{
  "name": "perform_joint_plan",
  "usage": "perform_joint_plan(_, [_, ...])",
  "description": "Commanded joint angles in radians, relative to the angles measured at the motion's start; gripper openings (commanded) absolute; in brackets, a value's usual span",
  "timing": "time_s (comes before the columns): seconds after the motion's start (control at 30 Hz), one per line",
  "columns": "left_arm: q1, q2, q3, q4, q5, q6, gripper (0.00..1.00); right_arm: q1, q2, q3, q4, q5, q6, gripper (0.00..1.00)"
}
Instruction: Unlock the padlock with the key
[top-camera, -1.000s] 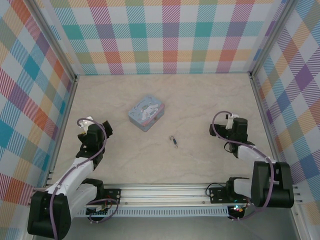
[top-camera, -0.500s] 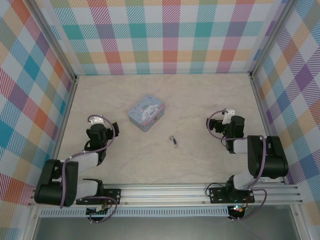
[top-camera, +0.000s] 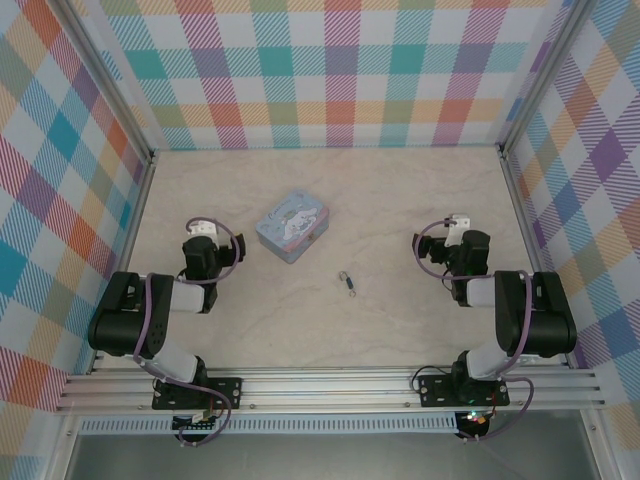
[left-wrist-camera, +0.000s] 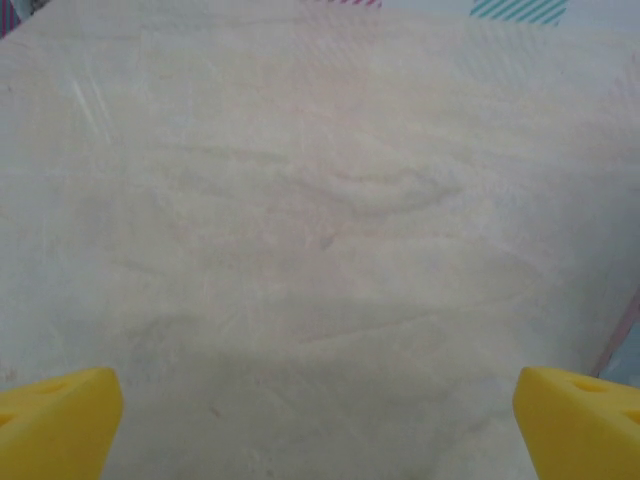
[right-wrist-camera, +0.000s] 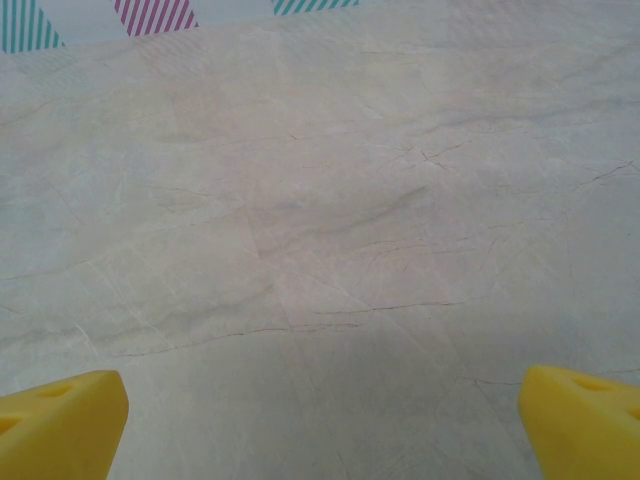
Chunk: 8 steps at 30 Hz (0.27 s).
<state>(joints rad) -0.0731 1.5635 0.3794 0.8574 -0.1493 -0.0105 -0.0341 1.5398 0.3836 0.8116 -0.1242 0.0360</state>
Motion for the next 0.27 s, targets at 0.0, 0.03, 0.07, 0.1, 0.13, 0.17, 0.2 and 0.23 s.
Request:
perform_joint_plan(0.0, [0.014, 0.003, 0.011, 0.011, -0.004, 0.0, 1.0, 0.001, -0.005, 0.024, 0.026, -0.005, -0.02, 1.0])
perform_joint_plan(0.03, [0.013, 0.002, 0.012, 0.006, -0.005, 0.0, 1.0, 0.003, -0.004, 0.024, 0.025, -0.002, -0.022, 1.0])
perform_joint_plan(0.07, [0.013, 0.002, 0.012, 0.008, -0.005, 0.0, 1.0, 0.004, -0.004, 0.024, 0.026, -0.001, -0.022, 1.0])
perform_joint_plan(0.1, [0.013, 0.001, 0.012, 0.007, -0.004, 0.0, 1.0, 0.005, -0.004, 0.024, 0.026, 0.0, -0.022, 1.0])
perform_joint_plan(0.13, [0.013, 0.002, 0.011, 0.009, -0.005, 0.001, 1.0, 0.005, -0.005, 0.024, 0.025, 0.0, -0.022, 1.0])
perform_joint_plan(0.17, [0.012, 0.002, 0.012, 0.008, -0.004, 0.0, 1.0, 0.005, -0.004, 0.024, 0.026, 0.0, -0.022, 1.0])
perform_joint_plan(0.2, [0.014, 0.001, 0.01, 0.009, -0.004, 0.001, 1.0, 0.005, -0.004, 0.024, 0.026, 0.0, -0.022, 1.0])
perform_joint_plan(0.23, [0.013, 0.002, 0.01, 0.009, -0.004, 0.002, 1.0, 0.005, -0.004, 0.024, 0.026, 0.0, -0.022, 1.0])
